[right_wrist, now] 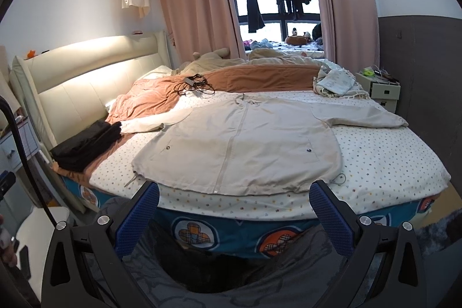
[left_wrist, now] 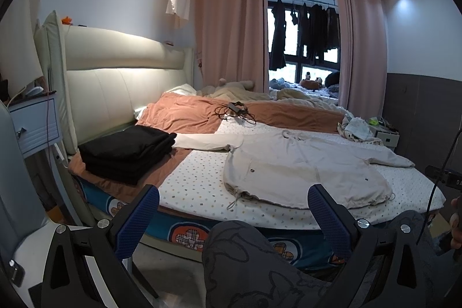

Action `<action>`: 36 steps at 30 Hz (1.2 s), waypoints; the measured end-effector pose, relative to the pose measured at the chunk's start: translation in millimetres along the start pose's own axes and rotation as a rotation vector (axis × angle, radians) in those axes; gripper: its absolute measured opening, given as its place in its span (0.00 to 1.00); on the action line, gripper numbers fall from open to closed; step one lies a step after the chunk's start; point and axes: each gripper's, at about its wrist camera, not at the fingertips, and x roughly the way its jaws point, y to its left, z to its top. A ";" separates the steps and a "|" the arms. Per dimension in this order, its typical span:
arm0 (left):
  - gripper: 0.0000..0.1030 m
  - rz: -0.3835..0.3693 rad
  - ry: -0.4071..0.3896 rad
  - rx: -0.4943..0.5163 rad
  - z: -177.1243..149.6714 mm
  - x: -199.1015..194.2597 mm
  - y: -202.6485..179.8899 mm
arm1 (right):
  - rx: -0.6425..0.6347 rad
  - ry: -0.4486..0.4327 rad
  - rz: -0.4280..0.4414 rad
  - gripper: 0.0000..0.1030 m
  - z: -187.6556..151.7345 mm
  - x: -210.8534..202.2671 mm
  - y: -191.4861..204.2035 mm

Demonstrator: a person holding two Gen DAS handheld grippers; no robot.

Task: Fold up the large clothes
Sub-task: 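Move the left tool down toward the sleeve of the beige jacket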

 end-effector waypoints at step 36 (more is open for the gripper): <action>1.00 0.015 0.037 -0.119 110.8 152.9 7.4 | 0.065 -0.030 0.096 1.00 134.1 145.7 -43.6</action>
